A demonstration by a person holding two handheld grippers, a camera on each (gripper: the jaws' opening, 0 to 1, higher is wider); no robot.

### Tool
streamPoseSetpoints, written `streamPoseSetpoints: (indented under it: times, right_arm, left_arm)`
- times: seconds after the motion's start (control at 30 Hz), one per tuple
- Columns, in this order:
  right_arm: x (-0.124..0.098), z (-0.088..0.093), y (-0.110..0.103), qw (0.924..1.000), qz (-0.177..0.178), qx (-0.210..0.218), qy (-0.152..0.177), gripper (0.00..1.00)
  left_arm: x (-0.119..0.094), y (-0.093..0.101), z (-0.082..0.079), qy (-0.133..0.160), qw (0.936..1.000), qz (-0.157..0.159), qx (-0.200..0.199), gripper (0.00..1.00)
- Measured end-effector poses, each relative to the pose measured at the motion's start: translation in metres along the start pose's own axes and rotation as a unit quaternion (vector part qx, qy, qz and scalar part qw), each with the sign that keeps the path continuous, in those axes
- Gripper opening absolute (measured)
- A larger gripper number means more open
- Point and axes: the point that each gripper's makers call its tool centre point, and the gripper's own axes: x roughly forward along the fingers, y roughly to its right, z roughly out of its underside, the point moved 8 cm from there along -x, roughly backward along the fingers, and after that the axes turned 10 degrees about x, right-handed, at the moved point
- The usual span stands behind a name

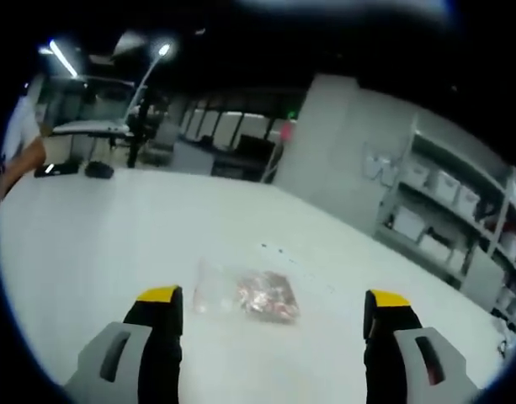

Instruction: Open the resealable bag by pulling the two sides of the seal apart until the entire bag opening is separated and visibly accessible.

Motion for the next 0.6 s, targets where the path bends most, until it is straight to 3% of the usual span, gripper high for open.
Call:
streamPoseSetpoints:
  times: [0.6]
  right_arm:
    - [-0.017, 0.006, 0.005, 1.0, -0.001, -0.006, -0.003, 0.89]
  left_arm:
    - [0.0, 0.002, -0.005, 0.005, 1.0, 0.003, 0.005, 0.99]
